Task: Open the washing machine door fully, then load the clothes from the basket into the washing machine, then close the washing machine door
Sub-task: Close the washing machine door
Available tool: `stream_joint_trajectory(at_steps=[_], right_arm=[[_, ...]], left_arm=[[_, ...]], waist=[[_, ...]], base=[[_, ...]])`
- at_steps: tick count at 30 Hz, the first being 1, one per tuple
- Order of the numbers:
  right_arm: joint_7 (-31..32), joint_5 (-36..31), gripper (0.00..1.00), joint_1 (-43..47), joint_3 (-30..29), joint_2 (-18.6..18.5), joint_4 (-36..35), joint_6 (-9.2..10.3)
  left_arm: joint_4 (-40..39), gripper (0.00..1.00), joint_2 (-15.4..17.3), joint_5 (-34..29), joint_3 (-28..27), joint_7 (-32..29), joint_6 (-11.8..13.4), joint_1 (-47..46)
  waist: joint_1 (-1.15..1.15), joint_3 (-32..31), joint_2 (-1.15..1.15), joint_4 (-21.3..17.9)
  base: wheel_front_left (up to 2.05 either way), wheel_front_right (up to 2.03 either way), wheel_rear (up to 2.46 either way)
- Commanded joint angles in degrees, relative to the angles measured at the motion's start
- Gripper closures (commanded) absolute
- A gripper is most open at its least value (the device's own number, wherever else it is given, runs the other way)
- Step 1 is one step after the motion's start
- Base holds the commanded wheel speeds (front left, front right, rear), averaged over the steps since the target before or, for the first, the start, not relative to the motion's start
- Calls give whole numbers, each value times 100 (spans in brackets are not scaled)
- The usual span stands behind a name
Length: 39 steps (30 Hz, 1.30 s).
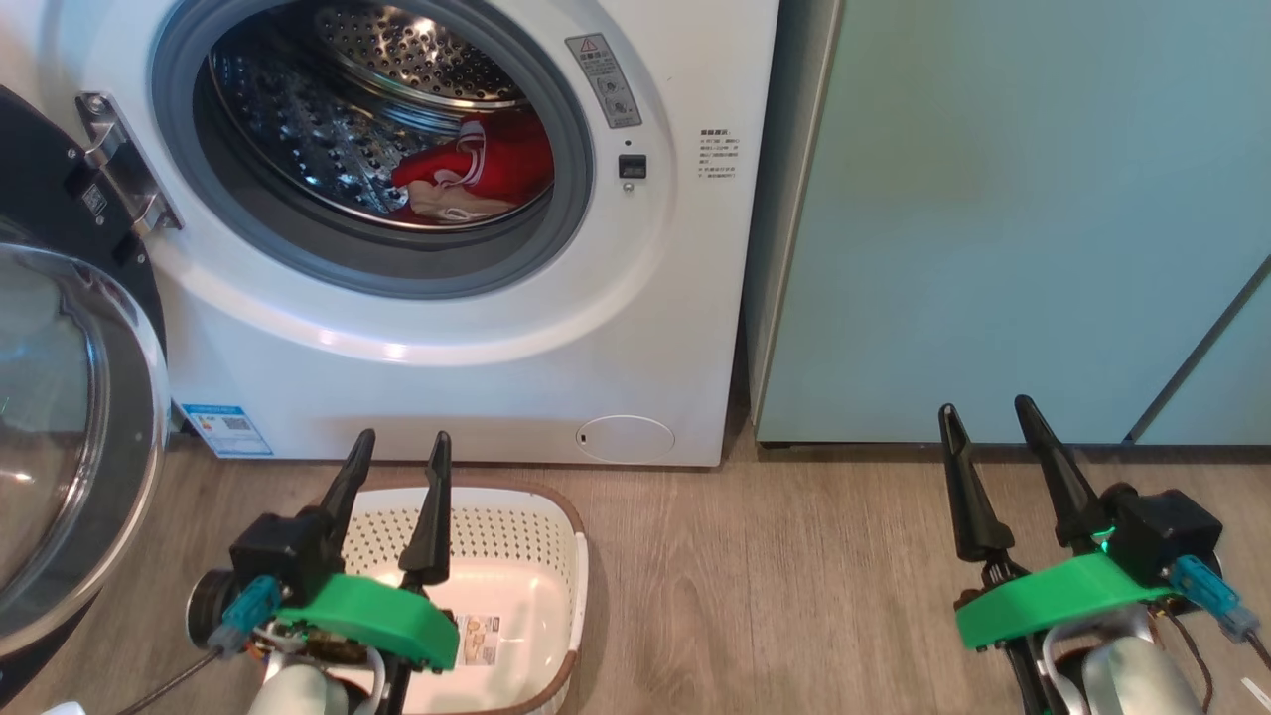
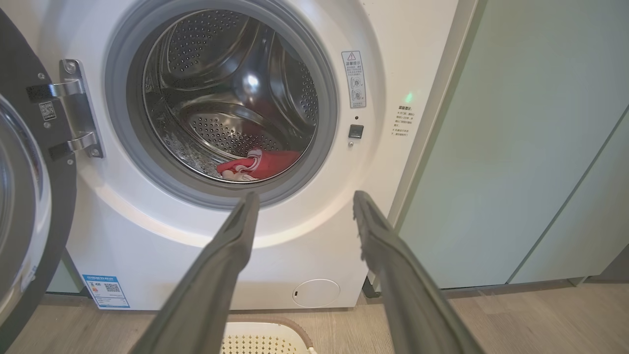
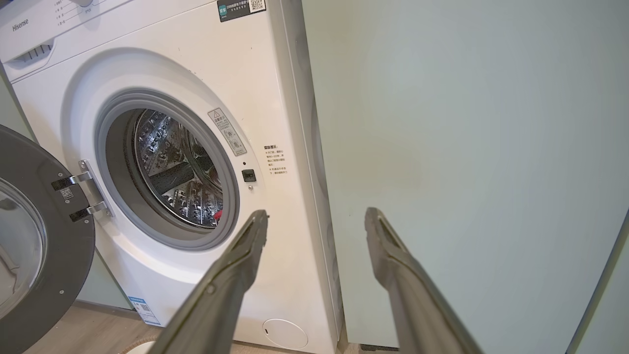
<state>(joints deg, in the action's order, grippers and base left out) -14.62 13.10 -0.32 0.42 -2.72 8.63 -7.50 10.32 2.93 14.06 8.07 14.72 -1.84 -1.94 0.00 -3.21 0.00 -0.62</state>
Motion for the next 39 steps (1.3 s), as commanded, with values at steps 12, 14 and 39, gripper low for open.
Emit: stream_joint_trajectory(at_steps=[12, 14, 39], right_arm=[[-38, 63, 0, -170, 115, -16, -172, 1], [-38, 67, 0, -171, 113, -16, -175, 1], [-38, 82, 0, -185, 103, -16, -116, 1]], left_arm=[[-129, 0, -5, 86, -240, 28, 14, -220], [-126, 0, -5, 87, -253, 28, 8, -231], [-41, 0, -5, -113, -234, 28, 42, -289]], waist=[[0, 50, 0, 38], [0, 64, 0, 48], [0, 112, 0, 126]], base=[[-70, 68, 2], [-172, 172, 0], [-163, 162, 1]])
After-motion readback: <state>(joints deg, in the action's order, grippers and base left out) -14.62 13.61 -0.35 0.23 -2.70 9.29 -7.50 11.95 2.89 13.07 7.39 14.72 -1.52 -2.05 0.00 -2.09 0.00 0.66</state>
